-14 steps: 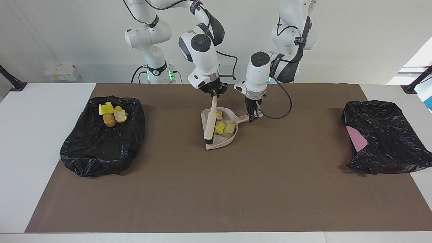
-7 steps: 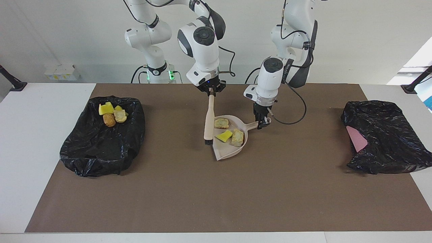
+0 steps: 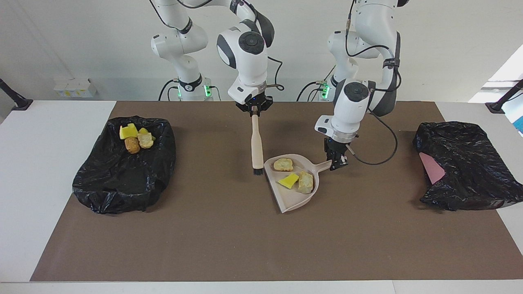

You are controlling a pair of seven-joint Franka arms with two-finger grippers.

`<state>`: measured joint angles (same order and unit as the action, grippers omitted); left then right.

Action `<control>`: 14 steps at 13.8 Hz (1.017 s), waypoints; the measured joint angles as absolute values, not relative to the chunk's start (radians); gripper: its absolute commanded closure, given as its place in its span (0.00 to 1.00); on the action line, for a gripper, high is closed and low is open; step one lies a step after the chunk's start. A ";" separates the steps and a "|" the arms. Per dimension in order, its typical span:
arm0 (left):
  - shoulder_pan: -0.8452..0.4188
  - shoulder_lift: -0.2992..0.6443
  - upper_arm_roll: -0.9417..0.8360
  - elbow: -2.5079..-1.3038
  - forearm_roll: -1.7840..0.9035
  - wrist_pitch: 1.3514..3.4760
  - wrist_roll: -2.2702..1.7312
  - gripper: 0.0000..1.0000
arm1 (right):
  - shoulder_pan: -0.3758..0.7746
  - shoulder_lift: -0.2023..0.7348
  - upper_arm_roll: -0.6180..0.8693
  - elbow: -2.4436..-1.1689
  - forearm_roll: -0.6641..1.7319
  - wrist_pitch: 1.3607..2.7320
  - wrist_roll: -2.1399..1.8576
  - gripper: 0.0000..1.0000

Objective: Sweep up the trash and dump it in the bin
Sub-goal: 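Carry the loaded dustpan with the left gripper toward the far bag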

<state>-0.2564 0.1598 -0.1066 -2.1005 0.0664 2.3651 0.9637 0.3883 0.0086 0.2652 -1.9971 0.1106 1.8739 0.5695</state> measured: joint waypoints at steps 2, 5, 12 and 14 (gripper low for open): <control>-0.219 0.182 -0.106 -2.042 0.042 2.314 1.028 1.00 | 0.414 -0.013 0.266 -2.043 0.111 1.911 0.577 1.00; -0.156 0.202 -0.105 -1.939 -0.011 2.202 1.139 1.00 | 0.478 -0.062 0.268 -2.116 0.112 1.935 0.626 1.00; -0.044 0.198 -0.105 -1.735 -0.030 1.917 1.266 1.00 | 0.699 -0.080 0.272 -2.228 0.152 2.011 0.814 1.00; -0.009 0.192 -0.104 -1.681 -0.030 1.845 1.319 1.00 | 0.746 -0.079 0.272 -2.265 0.162 2.057 0.836 1.00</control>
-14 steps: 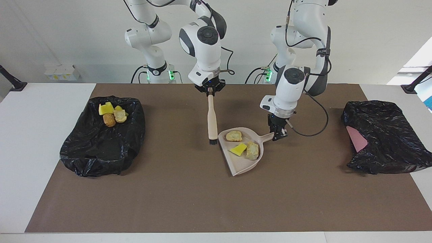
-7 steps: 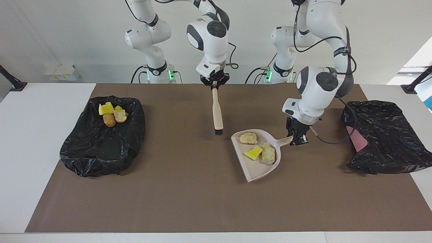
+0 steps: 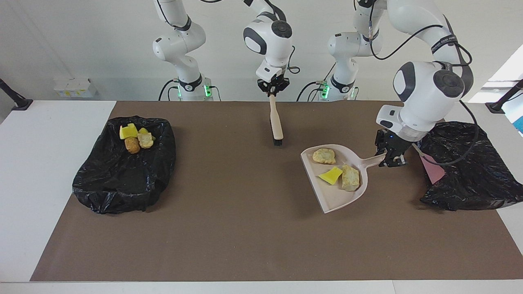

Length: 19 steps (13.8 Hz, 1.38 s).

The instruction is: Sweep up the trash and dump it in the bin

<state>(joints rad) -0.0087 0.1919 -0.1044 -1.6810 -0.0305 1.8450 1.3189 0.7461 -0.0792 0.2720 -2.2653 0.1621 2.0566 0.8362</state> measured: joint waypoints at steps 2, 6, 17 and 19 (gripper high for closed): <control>0.036 0.190 -0.103 -1.651 -0.030 1.804 1.368 1.00 | 0.786 -0.079 0.272 -2.305 0.191 2.104 0.875 1.00; 0.147 0.190 -0.092 -1.613 -0.029 1.769 1.520 1.00 | 0.819 -0.085 0.272 -2.350 0.214 2.171 0.947 1.00; 0.561 0.198 -0.080 -1.525 0.134 1.777 1.990 1.00 | 0.820 -0.098 0.267 -2.384 0.215 2.219 0.961 0.37; 0.588 0.218 -0.080 -1.481 0.248 1.812 2.035 1.00 | 0.800 -0.098 0.264 -2.366 0.215 2.220 0.960 0.32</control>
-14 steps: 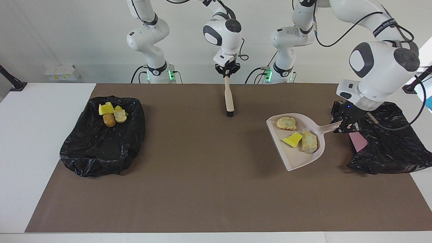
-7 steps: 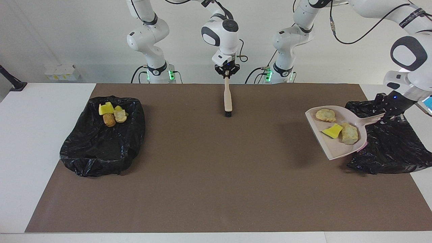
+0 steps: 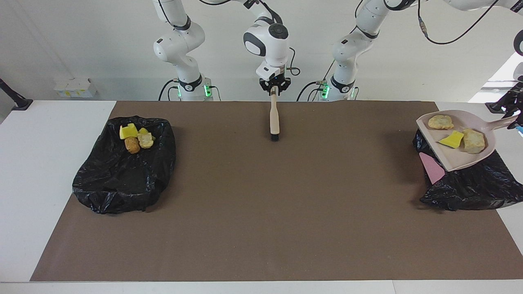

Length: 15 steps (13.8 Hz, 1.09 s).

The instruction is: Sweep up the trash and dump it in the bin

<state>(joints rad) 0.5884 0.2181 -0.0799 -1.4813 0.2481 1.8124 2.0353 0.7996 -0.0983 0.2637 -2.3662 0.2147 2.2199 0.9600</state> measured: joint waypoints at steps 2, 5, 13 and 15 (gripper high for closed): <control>0.588 0.239 -0.087 -1.461 0.375 1.888 2.041 1.00 | 0.754 -0.099 0.261 -2.340 0.213 2.220 0.945 0.20; 0.584 0.260 -0.093 -1.461 0.497 2.001 2.040 1.00 | 0.611 -0.100 0.255 -2.282 0.201 2.220 0.911 0.06; 0.511 0.275 -0.105 -1.544 0.863 2.059 1.820 1.00 | 0.205 -0.029 0.246 -2.056 0.052 2.211 0.723 0.00; 0.512 0.267 -0.101 -1.544 0.957 2.060 1.800 1.00 | 0.131 -0.012 0.245 -1.986 0.038 2.179 0.646 0.00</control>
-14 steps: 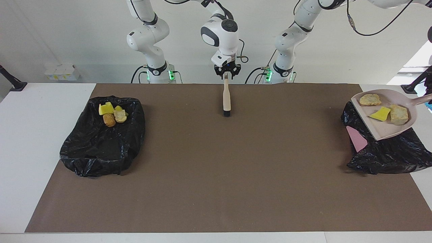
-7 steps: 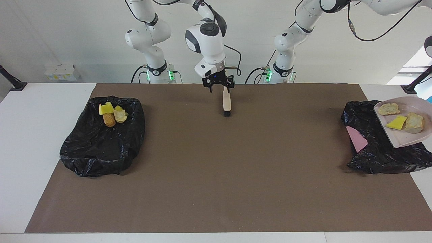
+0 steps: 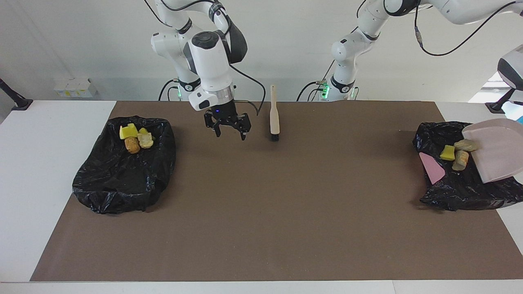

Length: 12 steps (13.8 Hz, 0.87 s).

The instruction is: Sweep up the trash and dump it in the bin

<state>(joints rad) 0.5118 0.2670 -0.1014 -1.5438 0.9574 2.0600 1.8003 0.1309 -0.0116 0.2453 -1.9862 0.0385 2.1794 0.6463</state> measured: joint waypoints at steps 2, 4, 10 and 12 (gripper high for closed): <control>0.514 0.253 -0.100 -1.543 1.003 2.063 1.790 1.00 | 0.057 -0.010 0.244 -1.913 0.035 2.113 0.563 0.00; 0.515 0.230 -0.100 -1.542 1.012 2.066 1.787 1.00 | 0.001 -0.012 0.242 -1.817 0.033 1.997 0.487 0.00; 0.491 0.202 -0.114 -1.543 0.840 2.053 1.747 1.00 | -0.044 -0.019 0.234 -1.629 -0.011 1.729 0.387 0.00; 0.479 0.200 -0.116 -1.543 0.727 2.035 1.740 1.00 | -0.044 -0.018 0.234 -1.622 -0.019 1.718 0.365 0.00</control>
<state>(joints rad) 0.4793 0.1998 -0.1160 -1.5433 0.7269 2.0349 1.7402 -0.0437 -0.0176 0.2341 -1.6218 -0.0193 1.7175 0.3655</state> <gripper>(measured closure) 0.678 0.000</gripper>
